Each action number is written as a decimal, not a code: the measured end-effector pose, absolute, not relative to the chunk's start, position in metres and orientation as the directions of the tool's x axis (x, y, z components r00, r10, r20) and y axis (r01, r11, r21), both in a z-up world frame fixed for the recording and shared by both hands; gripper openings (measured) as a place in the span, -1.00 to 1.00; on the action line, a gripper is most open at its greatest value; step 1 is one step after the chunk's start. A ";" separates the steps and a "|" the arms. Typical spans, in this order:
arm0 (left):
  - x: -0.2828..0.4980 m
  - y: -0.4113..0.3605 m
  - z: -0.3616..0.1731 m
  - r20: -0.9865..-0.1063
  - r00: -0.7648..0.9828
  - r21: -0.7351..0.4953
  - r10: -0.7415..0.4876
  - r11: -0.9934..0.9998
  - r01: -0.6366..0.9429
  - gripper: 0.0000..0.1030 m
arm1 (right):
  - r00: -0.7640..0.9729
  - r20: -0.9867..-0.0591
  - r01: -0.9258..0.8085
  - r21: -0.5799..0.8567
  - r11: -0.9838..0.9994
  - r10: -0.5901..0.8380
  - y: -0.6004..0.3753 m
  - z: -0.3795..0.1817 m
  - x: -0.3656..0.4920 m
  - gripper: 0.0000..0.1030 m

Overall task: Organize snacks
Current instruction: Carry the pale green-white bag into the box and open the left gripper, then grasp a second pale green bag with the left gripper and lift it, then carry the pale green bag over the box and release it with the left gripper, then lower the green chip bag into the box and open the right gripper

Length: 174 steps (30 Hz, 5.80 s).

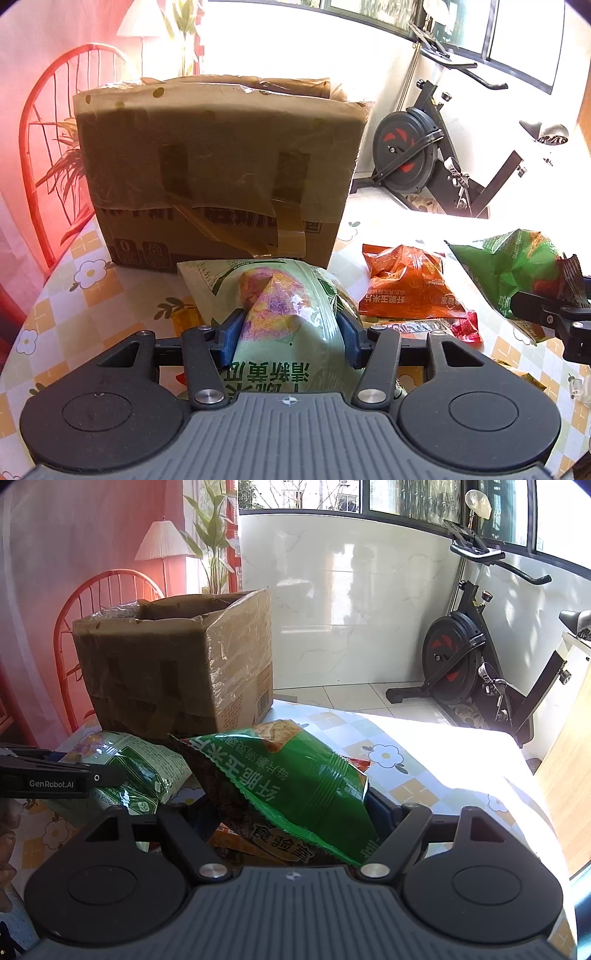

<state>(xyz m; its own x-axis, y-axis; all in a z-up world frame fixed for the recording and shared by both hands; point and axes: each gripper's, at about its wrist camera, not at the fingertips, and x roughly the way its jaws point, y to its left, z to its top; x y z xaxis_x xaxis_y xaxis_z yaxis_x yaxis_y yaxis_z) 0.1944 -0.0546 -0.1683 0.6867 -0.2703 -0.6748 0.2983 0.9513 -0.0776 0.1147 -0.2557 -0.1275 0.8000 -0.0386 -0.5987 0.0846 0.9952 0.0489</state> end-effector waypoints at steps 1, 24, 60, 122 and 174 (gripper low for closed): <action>0.190 -0.054 -0.164 -0.668 0.695 -0.066 -0.266 0.952 0.300 0.09 | 0.801 -0.597 0.088 0.051 0.995 -0.040 -0.256 -0.127 0.114 0.55; 0.178 -0.029 -0.078 -0.463 0.863 0.068 -0.200 0.963 0.260 -0.01 | 0.853 -0.521 0.069 0.050 0.996 -0.033 -0.252 -0.079 0.123 0.55; 0.151 0.072 -0.172 -0.764 0.507 -0.297 -0.398 0.915 0.271 0.51 | 0.795 -0.606 0.021 0.085 0.996 0.035 -0.233 -0.121 0.119 0.55; 0.289 -0.001 0.034 -0.326 0.937 0.117 -0.125 0.978 0.171 0.45 | 0.922 -0.382 -0.034 0.078 0.996 0.061 -0.244 0.019 0.207 0.56; 0.328 0.065 -0.019 -0.405 0.908 -0.114 -0.110 0.991 0.068 0.81 | 0.882 -0.368 -0.222 0.228 0.948 0.295 -0.201 -0.020 0.337 1.00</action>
